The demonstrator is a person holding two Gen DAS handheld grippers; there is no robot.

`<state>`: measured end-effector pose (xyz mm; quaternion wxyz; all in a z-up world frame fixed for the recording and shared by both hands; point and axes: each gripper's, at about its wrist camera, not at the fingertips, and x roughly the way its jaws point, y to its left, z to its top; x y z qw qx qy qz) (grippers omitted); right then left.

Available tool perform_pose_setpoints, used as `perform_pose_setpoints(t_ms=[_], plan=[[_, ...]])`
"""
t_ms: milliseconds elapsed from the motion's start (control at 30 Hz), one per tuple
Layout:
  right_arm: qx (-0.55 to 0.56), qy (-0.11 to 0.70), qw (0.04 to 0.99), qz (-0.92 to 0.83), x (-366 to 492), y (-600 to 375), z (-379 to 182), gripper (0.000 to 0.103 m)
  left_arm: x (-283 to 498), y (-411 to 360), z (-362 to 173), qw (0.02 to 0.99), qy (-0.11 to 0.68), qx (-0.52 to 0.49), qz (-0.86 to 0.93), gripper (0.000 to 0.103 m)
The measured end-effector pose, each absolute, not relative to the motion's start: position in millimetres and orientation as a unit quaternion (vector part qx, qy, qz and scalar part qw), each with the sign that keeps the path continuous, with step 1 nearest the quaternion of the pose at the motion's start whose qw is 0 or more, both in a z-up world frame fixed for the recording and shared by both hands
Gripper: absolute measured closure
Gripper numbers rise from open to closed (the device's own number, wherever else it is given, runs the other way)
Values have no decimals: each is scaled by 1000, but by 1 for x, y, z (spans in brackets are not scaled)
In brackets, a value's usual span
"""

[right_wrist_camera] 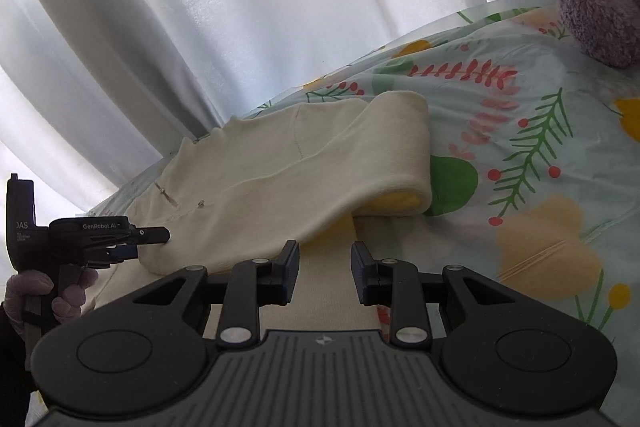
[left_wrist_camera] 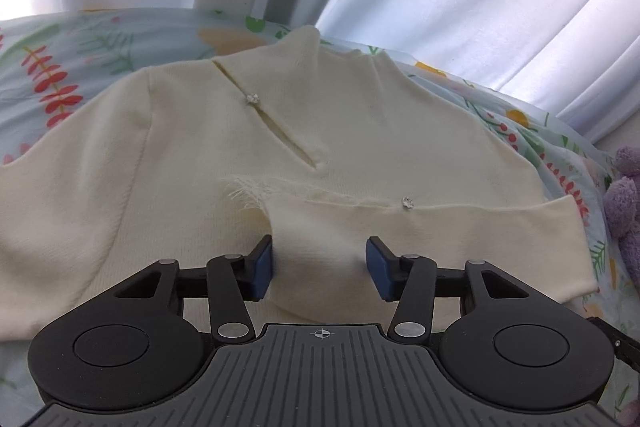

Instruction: Fold small clothes

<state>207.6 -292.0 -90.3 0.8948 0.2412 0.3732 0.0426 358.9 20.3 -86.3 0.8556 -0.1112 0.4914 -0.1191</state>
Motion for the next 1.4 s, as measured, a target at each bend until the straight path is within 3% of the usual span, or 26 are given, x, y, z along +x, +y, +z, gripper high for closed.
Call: perform_pose_setpoints(t_ms=[67,100,133,200,467,767,867,933,1100,1300,1367,1400], plan=[[257,371,892,40,214,-297,-90,75,360,16,-87,856,494,-92,-123,67],[261,371,890,39,217,-298,-91,75,361,15,-87,855,496,-84,-121,85],[265,374,888,36,220,-299,-92,75,363,17,-87,853,500,-90,-121,93],[270,382,883,29,228,-299,-95,75,365,26,-86,846,505,-127,-118,94],[301,387,870,40,245,-294,-99,74,349,85,-42,876,449,-163,-68,95],[372,398,838,24,271,-291,-124,74,346,117,-46,867,461,-180,-54,95],[393,401,827,16,277,-292,-134,85,350,118,-48,857,472,-199,-64,95],[383,398,833,10,280,-291,-135,95,353,116,-48,851,476,-208,-73,95],[323,358,875,-27,278,-292,-121,96,362,103,-50,851,489,-181,-71,95],[240,366,899,-26,280,-273,-121,95,371,91,-65,851,511,-117,-27,94],[222,366,903,-23,279,-269,-120,94,370,96,-70,854,506,-122,-12,89],[221,370,902,-22,279,-269,-119,93,369,100,-71,856,500,-131,-10,80]])
